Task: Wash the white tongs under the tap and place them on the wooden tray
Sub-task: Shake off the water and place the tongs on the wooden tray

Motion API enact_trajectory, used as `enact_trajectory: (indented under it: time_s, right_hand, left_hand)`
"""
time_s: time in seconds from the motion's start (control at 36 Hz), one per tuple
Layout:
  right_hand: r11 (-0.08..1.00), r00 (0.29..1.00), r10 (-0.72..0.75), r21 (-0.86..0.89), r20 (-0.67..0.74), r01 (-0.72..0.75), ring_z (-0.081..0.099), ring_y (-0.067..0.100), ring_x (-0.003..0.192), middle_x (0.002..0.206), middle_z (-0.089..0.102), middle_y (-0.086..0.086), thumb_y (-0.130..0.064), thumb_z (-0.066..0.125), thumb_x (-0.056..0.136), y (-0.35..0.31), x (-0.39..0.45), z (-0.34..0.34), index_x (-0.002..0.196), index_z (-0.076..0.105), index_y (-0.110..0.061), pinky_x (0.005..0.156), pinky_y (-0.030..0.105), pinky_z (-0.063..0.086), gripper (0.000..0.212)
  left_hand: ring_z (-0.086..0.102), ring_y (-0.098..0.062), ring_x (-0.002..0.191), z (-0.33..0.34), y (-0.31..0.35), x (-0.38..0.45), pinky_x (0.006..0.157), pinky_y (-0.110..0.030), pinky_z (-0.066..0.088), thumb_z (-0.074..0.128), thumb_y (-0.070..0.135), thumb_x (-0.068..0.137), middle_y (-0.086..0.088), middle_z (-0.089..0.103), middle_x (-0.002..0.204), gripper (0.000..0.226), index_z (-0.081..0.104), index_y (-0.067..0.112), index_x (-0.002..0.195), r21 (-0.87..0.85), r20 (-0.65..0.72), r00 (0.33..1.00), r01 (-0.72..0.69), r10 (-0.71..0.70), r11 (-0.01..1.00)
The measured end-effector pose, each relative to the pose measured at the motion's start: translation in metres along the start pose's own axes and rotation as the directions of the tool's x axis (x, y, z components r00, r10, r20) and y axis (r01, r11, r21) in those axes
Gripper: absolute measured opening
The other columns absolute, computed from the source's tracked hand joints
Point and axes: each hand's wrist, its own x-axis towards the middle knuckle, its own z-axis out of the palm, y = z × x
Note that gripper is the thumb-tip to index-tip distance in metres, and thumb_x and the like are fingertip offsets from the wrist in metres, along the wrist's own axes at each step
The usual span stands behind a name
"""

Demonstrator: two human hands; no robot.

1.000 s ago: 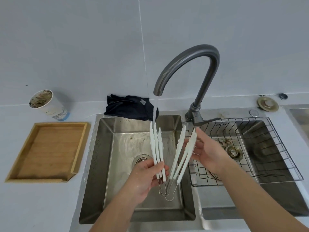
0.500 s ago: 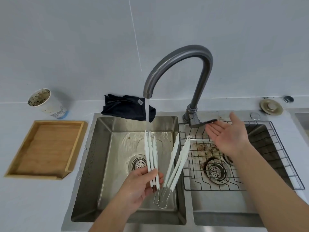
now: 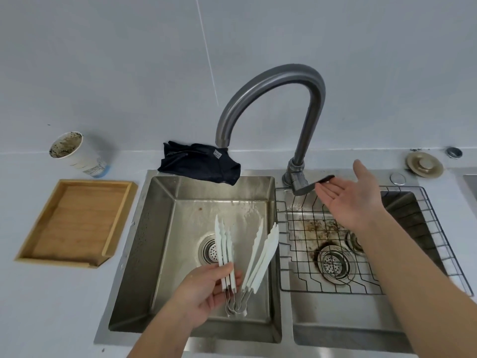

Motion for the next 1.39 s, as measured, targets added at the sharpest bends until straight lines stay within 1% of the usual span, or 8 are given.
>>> enact_trajectory:
  time_s: [0.42,0.53,0.69,0.81,0.89,1.08,1.22,1.39]
  right_hand:
    - [0.993,1.0,0.027,-0.114,0.007,-0.026,0.039,0.032,0.144,0.156,0.038,0.019,-0.045,0.046,0.102,0.013,-0.001,-0.016,0.154,0.028,-0.001,0.118,0.043,0.035,0.07]
    - [0.989,0.999,0.041,-0.143,0.009,-0.039,0.039,0.032,0.144,0.156,0.039,0.019,-0.043,0.045,0.104,0.021,-0.005,-0.019,0.153,0.029,-0.001,0.117,0.043,0.036,0.067]
    - [0.961,0.999,0.048,-0.272,0.01,-0.044,0.052,0.033,0.132,0.147,0.05,0.019,-0.033,0.048,0.104,0.052,-0.022,-0.018,0.15,0.037,-0.002,0.108,0.042,0.045,0.057]
    - [0.882,0.997,0.082,-0.466,-0.007,-0.076,0.064,0.029,0.113,0.131,0.061,0.017,-0.025,0.053,0.103,0.086,-0.044,-0.008,0.142,0.045,-0.006,0.087,0.038,0.055,0.045]
    - [0.79,0.995,0.103,-0.606,-0.019,-0.093,0.069,0.028,0.103,0.117,0.067,0.012,-0.025,0.058,0.1,0.118,-0.062,0.002,0.134,0.051,-0.008,0.082,0.038,0.058,0.039]
    - [0.626,0.983,0.182,-0.775,0.033,-0.09,0.074,0.022,0.096,0.11,0.073,0.005,-0.036,0.07,0.092,0.177,-0.089,0.036,0.136,0.054,-0.018,0.078,0.034,0.062,0.051]
    - [0.724,0.971,0.211,-0.686,0.108,-0.081,0.076,0.029,0.094,0.103,0.078,0.01,-0.018,0.06,0.098,0.208,-0.095,0.064,0.128,0.059,-0.016,0.08,0.041,0.061,0.029]
    - [0.781,0.974,0.168,-0.624,0.15,-0.038,0.074,0.039,0.097,0.106,0.076,0.02,-0.002,0.061,0.095,0.237,-0.103,0.094,0.124,0.059,-0.01,0.083,0.047,0.06,0.03]
  left_hand:
    - [0.072,-0.022,0.066,0.004,-0.004,-0.007,0.065,-0.03,0.061,0.068,0.012,0.092,-0.018,0.077,0.084,0.02,0.071,-0.007,0.099,-0.057,-0.084,0.996,-0.015,0.01,0.998]
    - [0.073,-0.019,0.062,0.005,-0.002,-0.009,0.055,-0.026,0.061,0.068,0.011,0.092,-0.017,0.077,0.085,0.023,0.07,-0.008,0.105,-0.08,-0.084,0.996,-0.037,0.031,0.996]
    - [0.073,-0.019,0.064,-0.004,0.002,-0.014,0.056,-0.027,0.061,0.065,0.012,0.095,-0.016,0.076,0.082,0.022,0.071,-0.008,0.102,-0.084,-0.066,0.996,-0.071,0.066,0.994]
    - [0.073,-0.018,0.065,-0.015,0.008,-0.013,0.063,-0.029,0.062,0.063,0.012,0.096,-0.014,0.076,0.081,0.018,0.071,-0.005,0.098,-0.066,-0.055,0.992,-0.114,0.111,0.991]
    - [0.073,-0.018,0.066,-0.027,0.013,-0.012,0.07,-0.031,0.061,0.063,0.012,0.096,-0.013,0.076,0.081,0.017,0.072,-0.003,0.095,-0.059,-0.033,0.987,-0.159,0.157,0.986]
    - [0.072,-0.019,0.065,-0.052,0.029,-0.016,0.056,-0.026,0.058,0.063,0.011,0.096,-0.018,0.074,0.088,0.018,0.071,-0.005,0.099,-0.075,0.027,0.969,-0.242,0.244,0.967]
    - [0.072,-0.02,0.069,-0.082,0.037,-0.021,0.061,-0.029,0.059,0.061,0.01,0.097,-0.017,0.075,0.088,0.016,0.071,-0.003,0.099,-0.095,0.084,0.962,-0.252,0.26,0.963]
    - [0.074,-0.019,0.073,-0.122,0.046,-0.026,0.069,-0.032,0.059,0.062,0.011,0.097,-0.013,0.077,0.087,0.015,0.072,0.001,0.102,-0.114,0.115,0.956,-0.258,0.271,0.959]
